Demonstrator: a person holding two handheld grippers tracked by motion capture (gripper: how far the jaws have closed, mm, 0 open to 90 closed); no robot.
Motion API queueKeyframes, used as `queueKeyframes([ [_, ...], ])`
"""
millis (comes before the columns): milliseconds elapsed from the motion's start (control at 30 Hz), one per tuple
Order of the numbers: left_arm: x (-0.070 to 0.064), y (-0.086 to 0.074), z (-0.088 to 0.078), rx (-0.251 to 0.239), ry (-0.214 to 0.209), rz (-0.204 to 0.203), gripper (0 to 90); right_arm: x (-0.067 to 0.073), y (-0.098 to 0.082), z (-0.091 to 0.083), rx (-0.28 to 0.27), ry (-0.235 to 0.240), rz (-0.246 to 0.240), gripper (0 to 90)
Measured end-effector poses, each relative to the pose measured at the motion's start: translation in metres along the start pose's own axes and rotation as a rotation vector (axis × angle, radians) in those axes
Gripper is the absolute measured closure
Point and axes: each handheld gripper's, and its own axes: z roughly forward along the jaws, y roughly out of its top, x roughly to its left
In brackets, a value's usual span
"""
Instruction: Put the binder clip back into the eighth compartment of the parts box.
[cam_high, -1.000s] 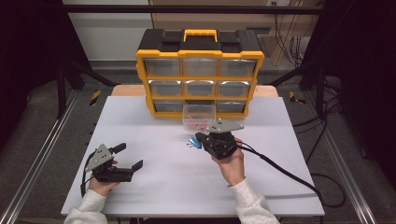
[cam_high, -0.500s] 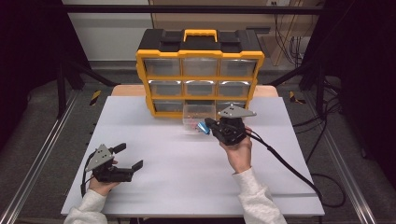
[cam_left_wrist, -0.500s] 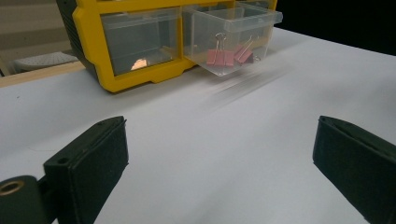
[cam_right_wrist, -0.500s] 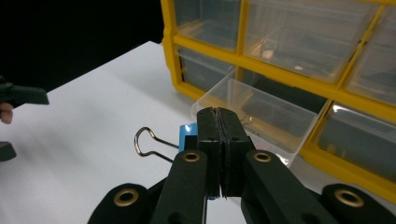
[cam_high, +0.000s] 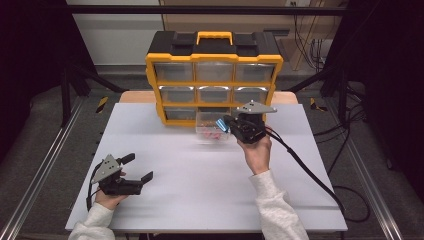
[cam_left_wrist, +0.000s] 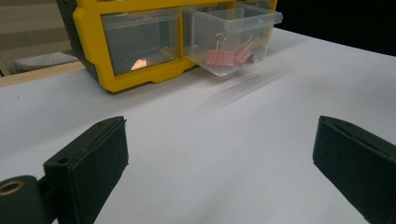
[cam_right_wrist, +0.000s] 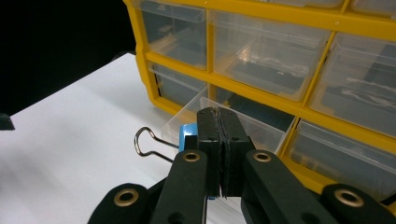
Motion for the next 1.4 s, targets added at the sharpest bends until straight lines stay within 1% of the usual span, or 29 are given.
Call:
queueKeyframes([
  [267,0.000,0.000,0.000,0.003,0.000,0.004,2.8,-0.003,0.005,0.010,-0.020,-0.027,0.009,89.1],
  [433,0.000,0.000,0.000,0.005,0.000,0.004,2.9,-0.007,0.008,0.017,-0.031,-0.024,0.027,89.1],
  [500,0.000,0.000,0.000,0.004,-0.001,0.004,2.9,-0.008,0.009,0.020,-0.035,-0.033,0.024,89.1],
  [633,0.000,0.000,0.001,0.006,-0.001,0.005,2.8,-0.010,0.008,0.028,-0.040,-0.036,0.035,89.1],
  [867,0.000,0.000,0.000,0.000,0.001,0.000,2.8,-0.015,0.006,0.041,-0.027,-0.058,0.036,89.1],
  [1033,0.000,0.000,0.001,0.005,0.000,0.001,2.8,-0.020,0.005,0.048,-0.021,-0.076,0.046,89.1],
  [1400,0.001,0.000,0.000,0.000,0.001,0.000,2.8,-0.026,0.000,0.066,0.001,-0.088,0.053,89.1],
])
